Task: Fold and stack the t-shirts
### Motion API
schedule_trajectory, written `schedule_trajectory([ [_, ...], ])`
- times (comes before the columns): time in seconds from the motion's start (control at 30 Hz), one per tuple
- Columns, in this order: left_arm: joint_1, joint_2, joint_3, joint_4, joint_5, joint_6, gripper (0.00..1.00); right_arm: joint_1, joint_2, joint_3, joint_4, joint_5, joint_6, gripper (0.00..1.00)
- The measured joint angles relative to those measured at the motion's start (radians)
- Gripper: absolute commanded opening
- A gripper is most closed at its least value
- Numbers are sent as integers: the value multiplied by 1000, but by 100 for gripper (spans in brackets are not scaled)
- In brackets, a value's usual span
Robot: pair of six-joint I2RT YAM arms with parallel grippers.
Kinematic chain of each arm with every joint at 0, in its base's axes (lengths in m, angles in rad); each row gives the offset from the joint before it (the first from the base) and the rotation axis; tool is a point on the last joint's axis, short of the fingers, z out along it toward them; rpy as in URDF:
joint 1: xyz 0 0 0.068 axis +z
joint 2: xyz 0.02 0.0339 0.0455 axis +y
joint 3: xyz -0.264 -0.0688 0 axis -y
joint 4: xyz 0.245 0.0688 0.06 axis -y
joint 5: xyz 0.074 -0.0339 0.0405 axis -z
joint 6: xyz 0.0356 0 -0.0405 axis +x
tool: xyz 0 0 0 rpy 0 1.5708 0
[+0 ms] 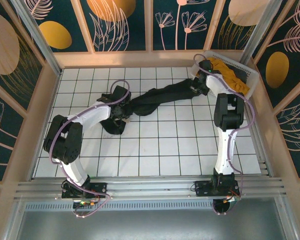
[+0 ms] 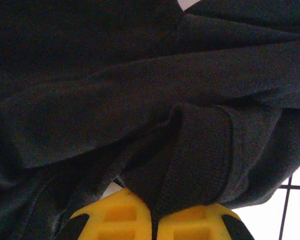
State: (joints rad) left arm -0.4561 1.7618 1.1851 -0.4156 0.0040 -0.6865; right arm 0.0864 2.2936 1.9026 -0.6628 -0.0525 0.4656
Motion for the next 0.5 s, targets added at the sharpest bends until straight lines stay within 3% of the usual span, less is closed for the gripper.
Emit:
schedule_trajectory([
  [0.2,0,-37,3,-43,-25,22,0,58,-78,-76,11,-21,-3,0],
  [0.5,11,-311,6,-168,-221,55,0,91,-541,-406,22,-75,100,0],
])
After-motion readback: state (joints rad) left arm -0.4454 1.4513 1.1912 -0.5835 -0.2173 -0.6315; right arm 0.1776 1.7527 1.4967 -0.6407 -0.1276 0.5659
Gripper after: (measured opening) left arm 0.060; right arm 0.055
